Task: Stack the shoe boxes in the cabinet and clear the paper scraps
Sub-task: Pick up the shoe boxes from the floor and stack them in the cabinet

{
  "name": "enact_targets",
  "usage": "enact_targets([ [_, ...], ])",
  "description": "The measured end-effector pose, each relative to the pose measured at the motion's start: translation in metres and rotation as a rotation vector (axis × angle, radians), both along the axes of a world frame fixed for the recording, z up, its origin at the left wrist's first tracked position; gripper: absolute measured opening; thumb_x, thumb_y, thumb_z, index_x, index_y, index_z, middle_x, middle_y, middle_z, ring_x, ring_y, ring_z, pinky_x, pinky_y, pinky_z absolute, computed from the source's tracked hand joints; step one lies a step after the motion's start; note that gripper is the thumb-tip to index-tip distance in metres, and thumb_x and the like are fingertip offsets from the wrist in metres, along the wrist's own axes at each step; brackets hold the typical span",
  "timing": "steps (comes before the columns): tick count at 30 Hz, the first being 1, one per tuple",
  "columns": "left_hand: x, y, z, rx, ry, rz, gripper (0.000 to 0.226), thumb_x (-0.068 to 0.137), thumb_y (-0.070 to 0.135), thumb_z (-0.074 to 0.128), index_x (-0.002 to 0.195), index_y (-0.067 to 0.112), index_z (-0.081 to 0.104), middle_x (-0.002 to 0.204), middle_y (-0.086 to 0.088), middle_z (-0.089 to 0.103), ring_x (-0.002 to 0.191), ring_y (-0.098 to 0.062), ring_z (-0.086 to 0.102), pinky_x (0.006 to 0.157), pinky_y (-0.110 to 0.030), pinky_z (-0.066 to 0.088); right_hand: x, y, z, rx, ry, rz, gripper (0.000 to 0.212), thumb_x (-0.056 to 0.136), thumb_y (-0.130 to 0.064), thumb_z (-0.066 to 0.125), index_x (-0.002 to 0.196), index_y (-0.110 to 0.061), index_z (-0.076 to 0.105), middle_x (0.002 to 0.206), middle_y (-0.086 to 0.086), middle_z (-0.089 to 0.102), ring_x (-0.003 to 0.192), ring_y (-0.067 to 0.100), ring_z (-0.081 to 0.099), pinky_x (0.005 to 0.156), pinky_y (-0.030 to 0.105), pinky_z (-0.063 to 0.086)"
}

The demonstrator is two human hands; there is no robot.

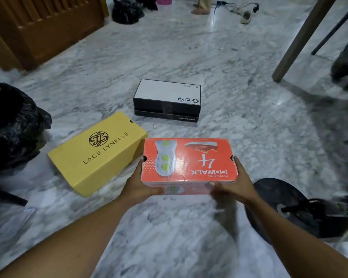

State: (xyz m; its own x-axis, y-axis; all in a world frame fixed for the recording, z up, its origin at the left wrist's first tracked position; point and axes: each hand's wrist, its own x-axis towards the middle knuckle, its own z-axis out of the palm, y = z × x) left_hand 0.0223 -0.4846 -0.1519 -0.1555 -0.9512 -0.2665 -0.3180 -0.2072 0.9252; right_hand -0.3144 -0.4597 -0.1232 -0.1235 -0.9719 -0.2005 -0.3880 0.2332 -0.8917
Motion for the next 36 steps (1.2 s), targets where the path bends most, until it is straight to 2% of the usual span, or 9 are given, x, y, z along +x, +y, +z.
enact_targets([
  [5,0.0,0.005,0.019,-0.058,-0.013,0.045,0.125,0.046,0.06,0.095,0.149,0.052,0.024,0.123,0.03,0.063,0.116,0.001,0.061,0.1,-0.035,0.051,0.007,0.005,0.013,-0.046,-0.075,0.02,0.102,0.04,-0.051,0.098,0.129,-0.029,0.054,0.116,-0.007,0.072,0.107,0.011,0.069,0.093,0.032,0.055],
  [8,0.005,0.011,0.053,-0.125,0.046,0.027,0.12,0.053,0.041,0.097,0.143,0.06,0.019,0.125,0.037,0.059,0.117,0.01,0.057,0.102,-0.031,0.048,0.015,0.011,0.039,-0.1,-0.065,0.015,0.101,0.043,-0.047,0.099,0.13,-0.031,0.052,0.115,-0.01,0.072,0.106,0.009,0.069,0.09,0.03,0.054],
  [11,0.02,0.017,0.113,-0.231,0.047,0.029,0.113,0.056,0.036,0.098,0.144,0.049,0.03,0.134,0.017,0.061,0.123,-0.004,0.059,0.106,-0.039,0.047,0.03,0.014,0.086,-0.205,-0.075,0.043,0.089,0.053,-0.026,0.099,0.129,-0.028,0.052,0.114,-0.007,0.072,0.104,0.01,0.069,0.089,0.032,0.057],
  [16,0.064,0.054,0.241,-0.445,-0.032,0.084,0.094,0.054,0.047,0.095,0.128,0.061,0.039,0.118,0.025,0.068,0.107,0.001,0.066,0.096,-0.035,0.052,0.077,0.032,0.193,-0.425,-0.147,0.063,0.099,0.049,-0.029,0.1,0.133,-0.038,0.049,0.115,-0.019,0.069,0.104,-0.001,0.066,0.078,0.014,0.055],
  [20,0.106,0.104,0.346,-0.62,-0.068,0.122,0.103,0.061,0.024,0.097,0.145,0.032,0.037,0.129,0.005,0.067,0.118,-0.018,0.064,0.101,-0.049,0.051,0.122,0.062,0.283,-0.615,-0.181,0.127,0.104,0.051,-0.024,0.1,0.139,-0.035,0.045,0.12,-0.014,0.068,0.108,0.001,0.066,0.085,0.023,0.056],
  [24,0.136,0.175,0.444,-0.771,-0.144,0.218,0.109,0.065,0.011,0.093,0.152,0.028,0.029,0.123,0.009,0.068,0.109,0.006,0.063,0.089,-0.014,0.051,0.167,0.106,0.369,-0.785,-0.25,0.177,0.103,0.056,-0.017,0.096,0.138,-0.039,0.037,0.115,-0.023,0.064,0.101,-0.012,0.062,0.079,0.008,0.052],
  [26,0.156,0.214,0.484,-0.857,-0.237,0.285,0.113,0.062,0.027,0.095,0.152,0.041,0.027,0.118,0.019,0.069,0.102,0.011,0.064,0.087,-0.016,0.051,0.189,0.124,0.406,-0.846,-0.271,0.208,0.104,0.058,-0.015,0.095,0.139,-0.039,0.034,0.115,-0.024,0.062,0.099,-0.015,0.061,0.075,0.003,0.048],
  [31,0.222,0.299,0.553,-0.948,-0.455,0.533,0.128,0.055,0.054,0.092,0.153,0.052,0.01,0.126,0.022,0.065,0.114,-0.003,0.063,0.1,-0.039,0.052,0.255,0.163,0.478,-0.963,-0.29,0.312,0.121,0.054,-0.037,0.097,0.152,-0.035,0.025,0.13,-0.026,0.056,0.12,-0.001,0.058,0.1,0.03,0.049],
  [36,0.285,0.4,0.594,-0.976,-0.581,0.782,0.126,0.052,0.062,0.09,0.151,0.051,0.013,0.126,0.021,0.065,0.115,-0.005,0.061,0.096,-0.031,0.05,0.35,0.201,0.532,-1.035,-0.297,0.48,0.129,0.051,-0.06,0.089,0.155,-0.037,0.016,0.142,-0.011,0.053,0.127,0.009,0.054,0.11,0.041,0.043],
])
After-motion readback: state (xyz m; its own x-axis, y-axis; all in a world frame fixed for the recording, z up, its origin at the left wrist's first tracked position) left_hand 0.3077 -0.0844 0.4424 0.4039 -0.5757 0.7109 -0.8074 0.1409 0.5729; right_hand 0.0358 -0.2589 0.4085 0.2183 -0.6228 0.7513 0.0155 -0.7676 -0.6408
